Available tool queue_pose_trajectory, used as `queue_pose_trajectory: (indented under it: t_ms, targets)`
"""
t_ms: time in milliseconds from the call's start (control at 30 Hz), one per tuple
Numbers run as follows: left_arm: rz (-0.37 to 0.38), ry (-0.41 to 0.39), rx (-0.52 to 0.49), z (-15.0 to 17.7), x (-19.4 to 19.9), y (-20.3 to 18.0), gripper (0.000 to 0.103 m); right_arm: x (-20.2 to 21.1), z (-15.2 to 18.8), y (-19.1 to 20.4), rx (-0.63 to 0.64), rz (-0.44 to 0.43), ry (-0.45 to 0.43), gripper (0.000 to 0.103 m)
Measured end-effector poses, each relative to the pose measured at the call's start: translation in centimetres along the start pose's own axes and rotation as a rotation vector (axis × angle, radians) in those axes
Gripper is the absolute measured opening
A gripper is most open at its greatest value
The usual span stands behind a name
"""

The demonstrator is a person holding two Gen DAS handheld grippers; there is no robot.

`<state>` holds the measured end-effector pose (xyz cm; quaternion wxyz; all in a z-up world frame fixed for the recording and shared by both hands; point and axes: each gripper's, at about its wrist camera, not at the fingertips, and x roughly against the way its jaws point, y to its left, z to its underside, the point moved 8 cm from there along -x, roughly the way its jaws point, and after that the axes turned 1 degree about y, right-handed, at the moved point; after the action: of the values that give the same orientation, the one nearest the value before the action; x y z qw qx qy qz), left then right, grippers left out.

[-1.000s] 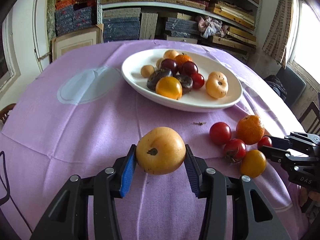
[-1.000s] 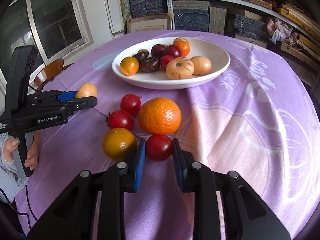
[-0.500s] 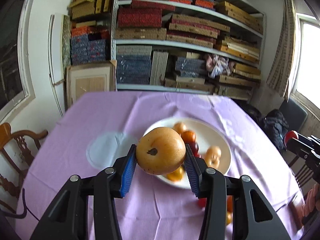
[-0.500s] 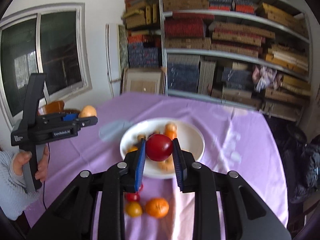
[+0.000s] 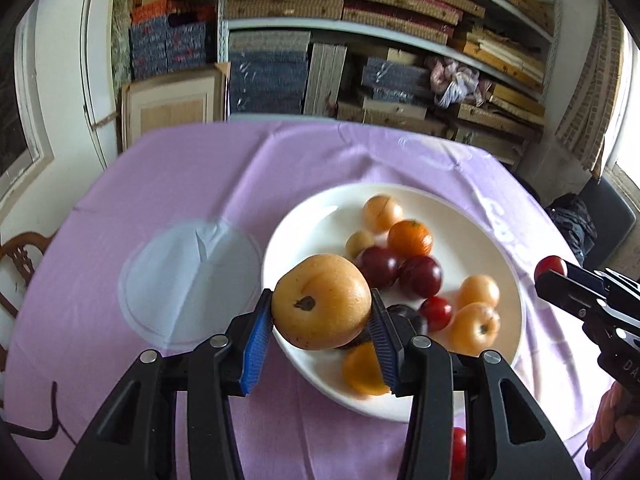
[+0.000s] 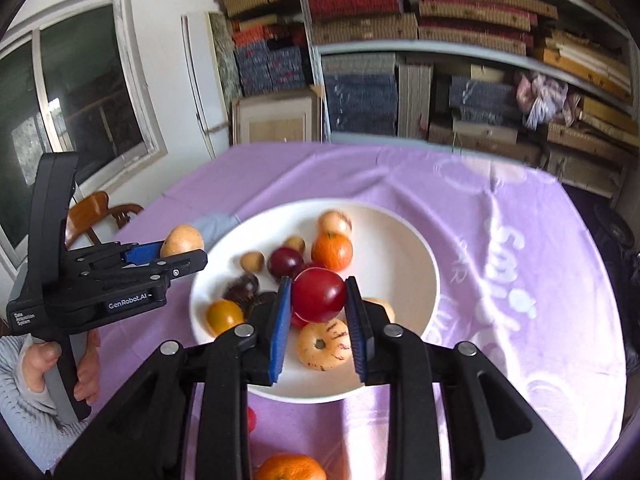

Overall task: Organize fruits
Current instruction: 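Carry both fruits over the white plate and open both tools to release, then withdraw both tools from the plate toward the remaining fruits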

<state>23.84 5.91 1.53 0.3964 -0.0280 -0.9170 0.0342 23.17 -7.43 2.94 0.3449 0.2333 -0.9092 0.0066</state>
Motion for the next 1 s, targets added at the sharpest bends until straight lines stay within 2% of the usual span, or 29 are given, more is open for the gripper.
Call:
queue_pose_trajectory:
  t_ms: [167,300,333,367,400,533,600,667,733,800,867,933,1000]
  targets:
    - [0.001,0.02,0.012,0.3,-1.7,0.7,0.047,-3.5,0.6,-0.2,0.012,0.018,0.048,0.026]
    - [0.014,0.036,0.024,0.4,-2.4,0.9,0.047,-4.5,0.9,-0.2,0.019,0.021,0.059,0.028]
    - [0.015,0.035,0.025,0.4,-2.4,0.9,0.048,-4.6,0.8,-0.3,0.016,0.017,0.059,0.03]
    - [0.01,0.028,0.022,0.4,-2.3,0.9,0.048,-4.5,0.7,-0.3,0.016,0.015,0.055,0.037]
    - [0.004,0.022,0.017,0.3,-2.1,0.8,0.048,-4.2,0.6,-0.3,0.017,0.018,0.047,0.04]
    - [0.01,0.001,0.02,-0.2,-0.7,0.8,0.048,-1.8,0.0,-0.1,0.009,0.006,0.005,0.042]
    - [0.008,-0.015,0.02,-0.3,0.5,0.8,0.048,0.0,-0.3,0.1,0.006,-0.004,-0.021,0.048]
    - [0.008,-0.033,0.014,-0.1,2.1,0.7,0.05,2.4,-0.2,0.5,0.009,-0.009,-0.059,0.061]
    - [0.002,-0.054,0.005,0.4,3.7,0.5,0.06,4.9,0.4,1.0,0.017,-0.015,-0.091,0.067]
    - [-0.003,-0.074,0.001,1.4,5.4,0.4,0.063,7.2,1.4,1.4,0.021,-0.02,-0.121,0.074]
    - [0.011,-0.078,-0.002,2.9,6.7,0.0,0.065,9.3,2.8,1.6,0.012,-0.028,-0.153,0.09]
    - [0.021,-0.074,-0.005,4.6,7.3,-0.4,0.069,10.9,4.5,1.6,-0.008,-0.039,-0.173,0.097]
    - [0.035,-0.061,-0.012,6.6,7.6,-1.2,0.073,11.8,6.3,1.2,-0.036,-0.043,-0.19,0.099]
